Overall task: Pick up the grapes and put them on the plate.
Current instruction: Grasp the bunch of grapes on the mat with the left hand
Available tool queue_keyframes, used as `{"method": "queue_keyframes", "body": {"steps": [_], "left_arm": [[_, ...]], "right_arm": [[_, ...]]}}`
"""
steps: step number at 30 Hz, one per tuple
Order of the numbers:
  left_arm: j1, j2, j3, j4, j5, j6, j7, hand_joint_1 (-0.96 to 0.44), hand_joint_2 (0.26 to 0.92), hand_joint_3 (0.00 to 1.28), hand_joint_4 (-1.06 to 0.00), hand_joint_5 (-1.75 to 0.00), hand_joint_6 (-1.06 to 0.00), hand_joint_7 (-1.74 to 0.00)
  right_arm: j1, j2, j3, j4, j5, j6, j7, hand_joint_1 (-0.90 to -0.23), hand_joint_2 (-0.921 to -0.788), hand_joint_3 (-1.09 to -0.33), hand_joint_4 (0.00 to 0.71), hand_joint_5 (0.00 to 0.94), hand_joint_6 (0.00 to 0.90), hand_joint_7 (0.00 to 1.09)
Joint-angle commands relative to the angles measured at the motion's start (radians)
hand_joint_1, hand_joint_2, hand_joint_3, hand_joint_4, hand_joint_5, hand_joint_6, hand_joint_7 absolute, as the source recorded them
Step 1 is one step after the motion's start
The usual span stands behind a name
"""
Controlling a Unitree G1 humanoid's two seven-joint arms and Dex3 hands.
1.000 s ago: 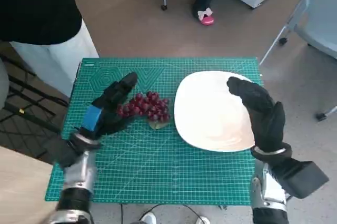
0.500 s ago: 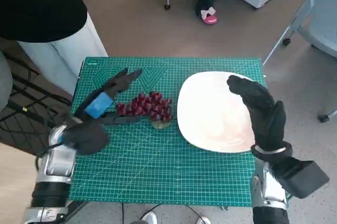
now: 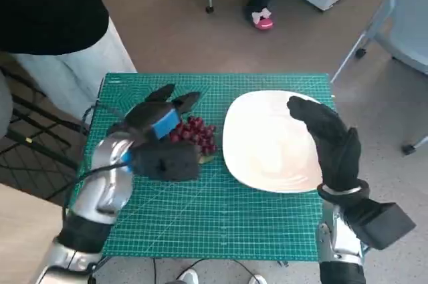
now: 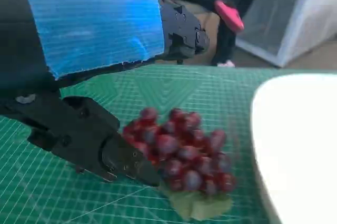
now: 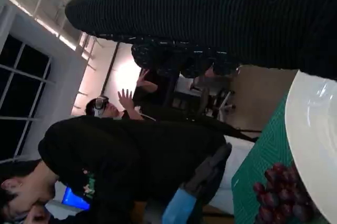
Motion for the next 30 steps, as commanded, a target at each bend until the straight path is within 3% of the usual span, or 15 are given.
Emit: {"method": "queue_keyframes", "body": {"steps": [1,14,30], "left_arm": [[-0.038,0.005,-0.047,0.045,0.011,0.033,-0.023,-0.16,0.724,0.00,0.00,0.00,-0.21,0.00],[-0.077,-0.005,-0.121,0.104,0.000,0.056,-0.014,-0.18,0.724,0.00,0.00,0.00,-0.21,0.00],[-0.165,-0.056,-0.175,0.312,-0.015,0.052,0.032,-0.19,0.726,0.00,0.00,0.00,-0.20,0.00]], "right_arm": [[0.022,-0.002,-0.005,0.013,-0.003,0.000,0.006,-0.622,-0.921,-0.868,0.373,0.001,0.004,0.47],[0.036,-0.006,-0.010,0.006,0.000,0.007,0.004,-0.625,-0.921,-0.865,0.373,0.001,0.005,0.47],[0.045,-0.012,-0.018,0.003,-0.002,0.008,0.002,-0.629,-0.921,-0.865,0.373,0.001,0.008,0.47]]}}
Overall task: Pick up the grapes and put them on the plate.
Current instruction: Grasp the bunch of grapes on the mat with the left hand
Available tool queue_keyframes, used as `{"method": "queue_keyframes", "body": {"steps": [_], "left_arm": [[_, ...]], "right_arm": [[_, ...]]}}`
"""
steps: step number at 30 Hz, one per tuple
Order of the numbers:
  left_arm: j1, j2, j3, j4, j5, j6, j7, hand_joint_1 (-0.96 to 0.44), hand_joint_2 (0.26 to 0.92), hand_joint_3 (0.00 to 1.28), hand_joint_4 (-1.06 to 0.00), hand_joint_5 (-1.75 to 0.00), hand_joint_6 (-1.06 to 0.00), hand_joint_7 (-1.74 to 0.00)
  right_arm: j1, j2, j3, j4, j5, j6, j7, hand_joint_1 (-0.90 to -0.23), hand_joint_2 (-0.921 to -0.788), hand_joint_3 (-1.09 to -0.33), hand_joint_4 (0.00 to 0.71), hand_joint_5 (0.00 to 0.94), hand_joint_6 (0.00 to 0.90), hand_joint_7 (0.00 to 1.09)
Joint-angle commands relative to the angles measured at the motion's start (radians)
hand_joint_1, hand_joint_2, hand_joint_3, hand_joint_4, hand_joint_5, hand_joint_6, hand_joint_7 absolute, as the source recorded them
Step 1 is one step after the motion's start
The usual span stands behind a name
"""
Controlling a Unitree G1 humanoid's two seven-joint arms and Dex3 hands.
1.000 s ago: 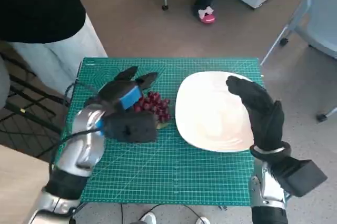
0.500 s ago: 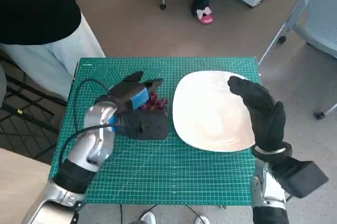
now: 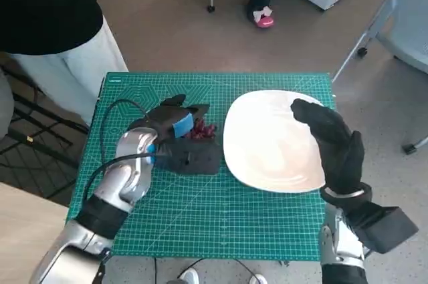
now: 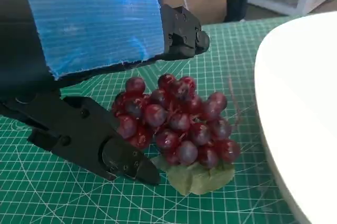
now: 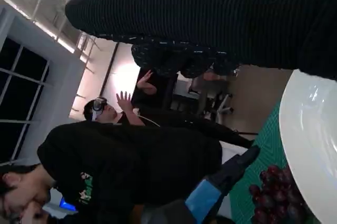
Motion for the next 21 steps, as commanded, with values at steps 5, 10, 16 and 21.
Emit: {"method": "queue_keyframes", "body": {"steps": [5,10,16,21], "left_arm": [[-0.095,-0.055,-0.028,0.211,-0.017,-0.004,0.067,-0.21,0.727,0.00,0.00,0.00,-0.19,0.00],[-0.148,-0.092,-0.033,0.353,-0.040,-0.017,0.108,-0.22,0.729,0.00,0.00,0.00,-0.19,0.00],[-0.216,-0.138,-0.041,0.543,-0.071,-0.040,0.137,-0.21,0.734,0.00,0.00,0.00,-0.19,0.00],[-0.254,-0.159,-0.049,0.639,-0.089,-0.057,0.143,-0.21,0.741,0.01,0.00,0.00,-0.19,0.00]], "right_arm": [[0.023,-0.008,-0.011,0.010,-0.004,0.014,-0.002,-0.627,-0.921,-0.865,0.373,0.001,0.009,0.46],[0.020,-0.007,-0.013,0.014,-0.005,0.016,-0.003,-0.627,-0.921,-0.865,0.373,0.001,0.010,0.46],[0.018,-0.006,-0.014,0.016,-0.007,0.016,-0.002,-0.627,-0.921,-0.866,0.373,0.000,0.010,0.46],[0.018,-0.007,-0.016,0.017,-0.004,0.016,0.001,-0.627,-0.921,-0.866,0.373,0.000,0.011,0.46]]}}
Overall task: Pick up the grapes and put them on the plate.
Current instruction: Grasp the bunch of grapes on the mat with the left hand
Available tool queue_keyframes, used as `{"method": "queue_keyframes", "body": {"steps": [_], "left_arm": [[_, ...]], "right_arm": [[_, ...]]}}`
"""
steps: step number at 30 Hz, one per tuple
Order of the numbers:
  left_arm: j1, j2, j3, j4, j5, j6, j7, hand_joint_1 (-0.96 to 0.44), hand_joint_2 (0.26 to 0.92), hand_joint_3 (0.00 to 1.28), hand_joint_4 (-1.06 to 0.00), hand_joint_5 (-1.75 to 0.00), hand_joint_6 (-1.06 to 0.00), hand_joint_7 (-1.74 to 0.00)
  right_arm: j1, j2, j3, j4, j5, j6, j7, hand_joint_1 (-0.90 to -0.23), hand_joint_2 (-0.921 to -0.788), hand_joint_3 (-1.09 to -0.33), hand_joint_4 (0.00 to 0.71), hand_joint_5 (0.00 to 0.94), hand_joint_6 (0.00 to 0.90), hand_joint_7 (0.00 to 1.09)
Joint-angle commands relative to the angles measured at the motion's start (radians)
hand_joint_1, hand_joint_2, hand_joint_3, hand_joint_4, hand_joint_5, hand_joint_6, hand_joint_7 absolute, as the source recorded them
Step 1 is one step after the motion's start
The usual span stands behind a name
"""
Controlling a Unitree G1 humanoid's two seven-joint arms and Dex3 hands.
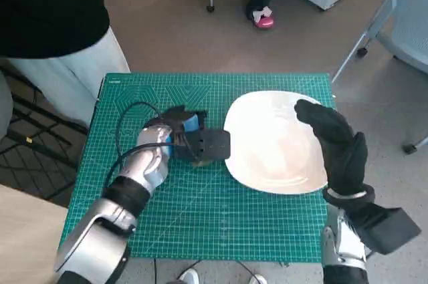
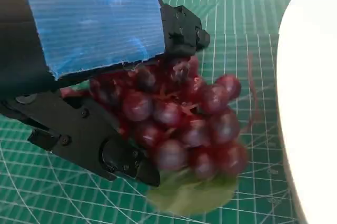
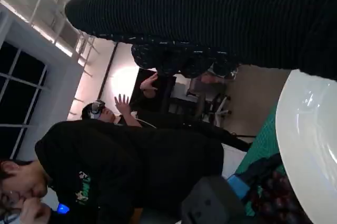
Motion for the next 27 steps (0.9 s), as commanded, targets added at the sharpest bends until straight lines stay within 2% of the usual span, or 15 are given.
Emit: {"method": "queue_keyframes", "body": {"steps": [1,15,27], "left_arm": [[-0.048,-0.022,-0.013,0.089,-0.021,-0.018,0.006,-0.21,0.742,0.01,0.00,0.00,-0.19,0.00],[-0.081,-0.028,-0.022,0.173,-0.052,-0.055,0.031,-0.21,0.754,0.01,-0.01,0.00,-0.20,-0.01],[-0.085,-0.028,-0.026,0.186,-0.061,-0.068,0.065,-0.17,0.771,0.01,-0.08,-0.02,-0.23,-0.01]], "right_arm": [[0.017,-0.005,-0.003,0.015,-0.003,0.014,0.002,-0.627,-0.921,-0.866,0.373,0.000,0.011,0.46],[0.014,-0.009,-0.007,0.021,-0.003,0.012,0.007,-0.628,-0.921,-0.865,0.373,0.000,0.013,0.46],[0.013,-0.008,-0.006,0.019,-0.002,0.011,0.010,-0.629,-0.921,-0.864,0.374,0.001,0.016,0.45]]}}
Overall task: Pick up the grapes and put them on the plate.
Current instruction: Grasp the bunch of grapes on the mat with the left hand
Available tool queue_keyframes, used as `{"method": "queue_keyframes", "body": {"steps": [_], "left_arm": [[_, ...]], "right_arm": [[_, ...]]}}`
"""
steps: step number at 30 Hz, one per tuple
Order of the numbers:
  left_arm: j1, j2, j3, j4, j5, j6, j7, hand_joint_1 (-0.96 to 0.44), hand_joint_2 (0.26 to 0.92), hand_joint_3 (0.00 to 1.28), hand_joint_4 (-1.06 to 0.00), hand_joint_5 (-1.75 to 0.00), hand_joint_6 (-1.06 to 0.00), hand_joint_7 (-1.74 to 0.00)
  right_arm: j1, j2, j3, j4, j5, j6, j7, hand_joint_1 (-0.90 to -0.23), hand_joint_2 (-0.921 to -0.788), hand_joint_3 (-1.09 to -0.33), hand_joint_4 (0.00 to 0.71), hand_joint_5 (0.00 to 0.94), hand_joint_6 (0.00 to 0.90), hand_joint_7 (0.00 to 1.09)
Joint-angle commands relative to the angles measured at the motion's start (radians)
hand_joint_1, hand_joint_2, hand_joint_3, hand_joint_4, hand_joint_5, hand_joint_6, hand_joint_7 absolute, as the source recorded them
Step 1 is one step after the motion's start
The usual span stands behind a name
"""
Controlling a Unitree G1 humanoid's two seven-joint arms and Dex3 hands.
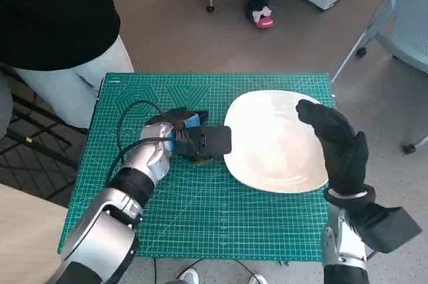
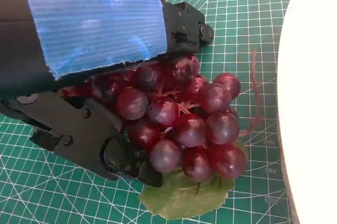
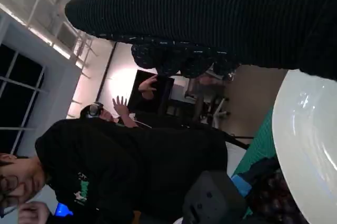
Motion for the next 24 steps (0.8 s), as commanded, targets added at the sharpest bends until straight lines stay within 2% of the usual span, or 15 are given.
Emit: {"method": "queue_keyframes", "body": {"steps": [1,2,3,4,5,6,7,10,12,15,19,24], "left_arm": [[-0.014,-0.004,-0.007,0.018,-0.009,-0.007,0.020,-0.16,0.775,0.01,-0.14,-0.04,-0.24,-0.01],[-0.014,-0.004,-0.007,0.017,-0.010,-0.008,0.026,-0.14,0.779,0.01,-0.22,-0.07,-0.25,-0.01],[-0.014,-0.004,-0.008,0.017,-0.010,-0.009,0.033,-0.08,0.791,0.01,-0.33,-0.18,-0.28,-0.02],[-0.013,-0.004,-0.010,0.015,-0.008,-0.011,0.043,0.01,0.807,0.02,-0.47,-0.35,-0.32,-0.02],[-0.012,-0.004,-0.013,0.014,-0.005,-0.012,0.054,0.10,0.824,0.02,-0.55,-0.52,-0.36,-0.03],[-0.010,-0.003,-0.018,0.012,0.000,-0.014,0.067,0.19,0.843,0.03,-0.63,-0.72,-0.43,-0.05],[-0.008,-0.003,-0.025,0.011,0.006,-0.016,0.082,0.23,0.858,0.04,-0.67,-0.85,-0.48,-0.12],[-0.002,0.000,-0.049,0.008,0.030,-0.021,0.129,0.13,0.895,0.07,-0.64,-1.15,-0.60,-0.62],[0.001,0.001,-0.068,0.006,0.048,-0.019,0.159,0.06,0.909,0.10,-0.58,-1.29,-0.65,-0.85],[0.002,0.004,-0.086,0.002,0.064,-0.019,0.188,0.02,0.917,0.13,-0.52,-1.28,-0.64,-1.12],[0.001,0.013,-0.089,-0.006,0.062,-0.030,0.196,0.01,0.920,0.17,-0.50,-1.23,-0.59,-1.32],[0.001,0.026,-0.081,-0.006,0.046,-0.057,0.197,0.00,0.921,0.20,-0.47,-1.23,-0.56,-1.39]], "right_arm": [[0.013,-0.007,0.001,0.006,-0.003,0.011,0.006,-0.629,-0.921,-0.864,0.374,0.001,0.016,0.45],[0.013,-0.007,0.001,0.006,-0.003,0.011,0.006,-0.629,-0.921,-0.863,0.374,0.001,0.016,0.45],[0.012,-0.008,0.001,0.006,-0.003,0.011,0.006,-0.629,-0.921,-0.863,0.374,0.001,0.017,0.45],[0.011,-0.008,0.000,0.007,-0.003,0.011,0.007,-0.629,-0.921,-0.863,0.374,0.001,0.017,0.45],[0.011,-0.009,0.000,0.008,-0.003,0.011,0.007,-0.629,-0.921,-0.863,0.374,0.001,0.017,0.45],[0.009,-0.009,-0.001,0.010,-0.003,0.011,0.007,-0.629,-0.921,-0.863,0.374,0.001,0.017,0.45],[0.008,-0.010,-0.001,0.011,-0.003,0.011,0.007,-0.629,-0.921,-0.863,0.374,0.001,0.017,0.45],[0.005,-0.012,-0.002,0.013,-0.003,0.012,0.007,-0.629,-0.921,-0.864,0.374,0.000,0.017,0.45],[0.002,-0.013,-0.003,0.017,-0.002,0.013,0.007,-0.629,-0.921,-0.864,0.374,0.000,0.017,0.45],[-0.003,-0.015,-0.005,0.025,-0.002,0.012,0.007,-0.629,-0.921,-0.864,0.374,0.001,0.018,0.45],[-0.011,-0.017,-0.005,0.035,-0.004,0.008,0.006,-0.630,-0.921,-0.863,0.374,0.001,0.020,0.45],[-0.019,-0.018,-0.005,0.043,-0.003,0.006,0.006,-0.630,-0.921,-0.862,0.375,0.001,0.023,0.45]]}}
